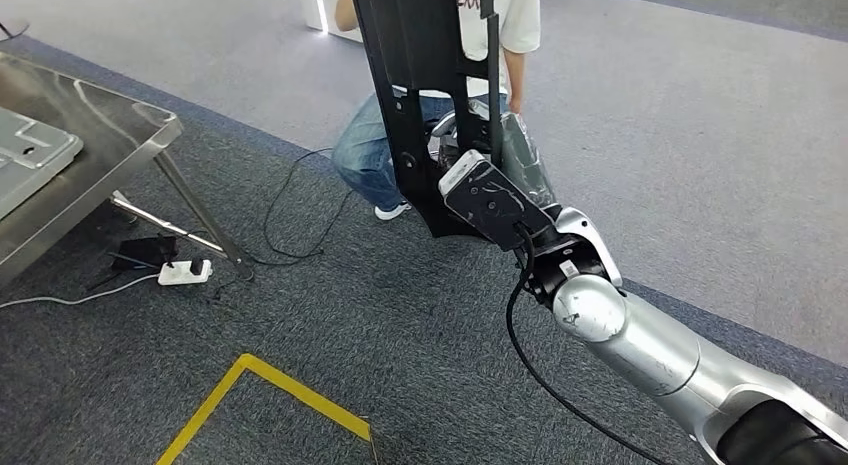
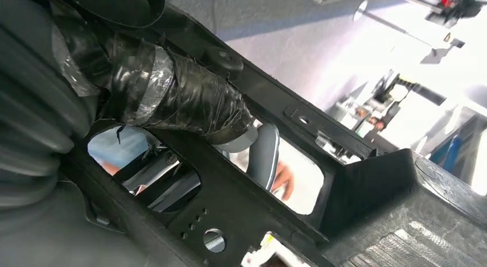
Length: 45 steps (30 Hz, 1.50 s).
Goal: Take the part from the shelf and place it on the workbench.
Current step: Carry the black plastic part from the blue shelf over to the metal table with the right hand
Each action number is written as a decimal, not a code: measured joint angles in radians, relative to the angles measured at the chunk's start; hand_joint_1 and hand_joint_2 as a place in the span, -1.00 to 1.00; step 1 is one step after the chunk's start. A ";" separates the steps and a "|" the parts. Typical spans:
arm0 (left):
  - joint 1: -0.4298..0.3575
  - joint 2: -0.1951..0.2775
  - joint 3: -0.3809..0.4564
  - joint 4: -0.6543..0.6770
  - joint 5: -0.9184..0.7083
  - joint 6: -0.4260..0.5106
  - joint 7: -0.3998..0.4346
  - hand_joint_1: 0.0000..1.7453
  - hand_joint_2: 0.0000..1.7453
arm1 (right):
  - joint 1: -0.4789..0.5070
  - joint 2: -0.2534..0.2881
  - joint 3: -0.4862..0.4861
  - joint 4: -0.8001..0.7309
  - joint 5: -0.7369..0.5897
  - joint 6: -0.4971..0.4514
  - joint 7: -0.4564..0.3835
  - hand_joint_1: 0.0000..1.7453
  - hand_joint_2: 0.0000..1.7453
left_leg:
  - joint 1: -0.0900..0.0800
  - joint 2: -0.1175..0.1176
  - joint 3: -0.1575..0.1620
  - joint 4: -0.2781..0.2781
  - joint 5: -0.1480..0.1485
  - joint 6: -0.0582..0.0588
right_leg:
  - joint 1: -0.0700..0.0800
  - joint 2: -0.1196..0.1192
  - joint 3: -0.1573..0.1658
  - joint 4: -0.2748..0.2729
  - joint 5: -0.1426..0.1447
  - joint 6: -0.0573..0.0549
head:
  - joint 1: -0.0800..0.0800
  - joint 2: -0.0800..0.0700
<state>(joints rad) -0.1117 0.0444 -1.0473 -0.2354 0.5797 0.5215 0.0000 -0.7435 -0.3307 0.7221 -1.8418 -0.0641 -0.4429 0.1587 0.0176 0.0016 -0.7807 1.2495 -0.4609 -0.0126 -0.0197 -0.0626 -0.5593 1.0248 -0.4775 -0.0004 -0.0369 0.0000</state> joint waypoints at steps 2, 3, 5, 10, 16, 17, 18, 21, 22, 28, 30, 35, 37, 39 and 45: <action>0.000 0.000 0.000 0.000 0.000 0.000 0.000 -1.00 1.00 | -0.001 0.000 0.000 0.000 0.001 0.001 0.000 1.00 1.00 | -0.005 0.035 0.073 -0.136 0.052 0.005 | 0.003 -0.025 0.011 0.001 -0.012 0.008 | 0.000 0.000; -0.001 0.000 0.000 0.000 0.000 0.000 0.000 -1.00 1.00 | -0.003 0.000 0.000 0.000 0.002 0.002 0.001 1.00 1.00 | -0.009 0.049 0.098 -0.182 0.064 0.012 | 0.005 -0.035 0.015 0.001 -0.017 0.014 | 0.001 0.000; -0.002 0.000 0.000 0.000 0.001 0.000 0.001 -1.00 1.00 | -0.006 0.000 0.000 0.000 0.007 0.005 0.004 1.00 1.00 | -0.018 0.051 0.112 -0.207 0.061 0.028 | 0.011 -0.052 0.022 -0.004 -0.023 0.025 | 0.002 0.000; 0.001 0.001 0.000 0.000 0.003 -0.002 0.001 -1.00 1.00 | -0.012 -0.004 0.000 0.000 0.016 0.011 0.012 1.00 1.00 | -0.010 -0.005 0.127 -0.227 0.060 0.059 | 0.002 0.021 -0.011 0.085 -0.085 0.043 | 0.010 0.000; -0.004 0.001 0.000 0.000 0.003 -0.003 0.001 -1.00 1.00 | -0.007 -0.010 0.000 0.000 0.021 0.016 0.019 1.00 1.00 | -0.014 -0.089 0.135 -0.218 0.048 0.068 | 0.003 0.071 -0.135 0.218 -0.057 0.036 | 0.015 0.000; -0.003 0.001 0.000 0.000 0.003 -0.004 0.001 -1.00 1.00 | -0.008 -0.012 0.000 0.000 0.023 0.017 0.020 1.00 1.00 | -0.013 -0.104 0.137 -0.215 0.044 0.065 | 0.001 0.092 -0.111 0.148 -0.016 0.033 | 0.015 0.000; -0.003 0.001 0.000 0.000 0.003 -0.004 0.000 -1.00 1.00 | -0.009 -0.013 0.000 0.000 0.026 0.019 0.021 1.00 1.00 | -0.013 -0.117 0.136 -0.212 0.042 0.062 | -0.002 0.118 -0.088 0.085 0.013 0.031 | 0.013 0.000; -0.003 0.001 0.000 0.000 0.001 -0.001 -0.006 -1.00 1.00 | -0.013 -0.014 0.000 0.000 0.031 0.022 0.024 1.00 1.00 | -0.005 -0.153 0.122 -0.210 0.045 0.044 | 0.000 0.149 -0.062 0.019 0.028 0.027 | 0.010 0.000; -0.002 0.002 0.000 0.000 0.000 0.003 -0.010 -1.00 1.00 | -0.013 -0.014 0.000 0.000 0.033 0.023 0.026 1.00 1.00 | -0.002 -0.165 0.119 -0.212 0.048 0.037 | 0.000 0.136 -0.058 0.014 0.029 0.023 | 0.011 0.000; -0.003 0.001 0.000 0.000 0.003 0.018 -0.024 -1.00 1.00 | -0.017 -0.017 0.000 0.000 0.036 0.023 0.030 1.00 1.00 | -0.006 -0.021 0.008 0.003 -0.041 0.015 | 0.009 0.049 -0.028 -0.003 0.025 -0.007 | -0.003 0.000; -0.003 0.001 0.000 0.000 0.003 0.019 -0.024 -1.00 1.00 | -0.016 -0.017 0.000 0.000 0.036 0.023 0.030 1.00 1.00 | -0.003 -0.012 -0.010 0.028 -0.029 0.013 | 0.012 0.020 -0.025 0.000 0.018 -0.008 | -0.004 0.000; -0.002 0.001 0.002 0.000 0.027 0.028 -0.065 -1.00 1.00 | -0.018 -0.019 0.000 -0.001 0.040 0.023 0.034 1.00 1.00 | -0.018 0.042 0.113 -0.201 0.056 0.031 | 0.016 -0.037 -0.013 0.005 0.000 0.007 | -0.003 0.000; -0.002 0.001 0.009 0.000 0.055 0.030 -0.106 -1.00 1.00 | -0.018 -0.021 0.000 -0.001 0.044 0.022 0.037 1.00 1.00 | -0.025 0.034 0.118 -0.214 0.053 0.041 | 0.017 -0.054 -0.006 0.001 -0.004 0.018 | -0.003 0.000; 0.003 0.002 0.016 0.000 0.075 0.026 -0.142 -1.00 1.00 | -0.017 -0.022 0.000 -0.002 0.047 0.022 0.041 1.00 1.00 | -0.021 0.014 0.126 -0.225 0.056 0.051 | 0.014 -0.038 -0.003 0.008 -0.014 0.030 | -0.001 0.000; 0.002 -0.001 0.044 0.000 0.137 -0.035 -0.225 -1.00 1.00 | -0.013 -0.029 0.000 -0.004 0.050 0.025 0.050 1.00 1.00 | -0.015 -0.054 0.137 -0.235 0.061 0.069 | 0.008 0.061 -0.143 0.275 -0.116 0.044 | 0.007 0.000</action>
<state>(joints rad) -0.1093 0.0439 -1.0034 -0.2350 0.7170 0.4861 -0.2253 -0.7566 -0.3593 0.7218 -1.8454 -0.0136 -0.4178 0.2083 0.0029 -0.0521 -0.6436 1.0142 -0.4003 0.0563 -0.0115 -0.0015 -0.7020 1.2997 -0.5939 0.0433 -0.0300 0.0000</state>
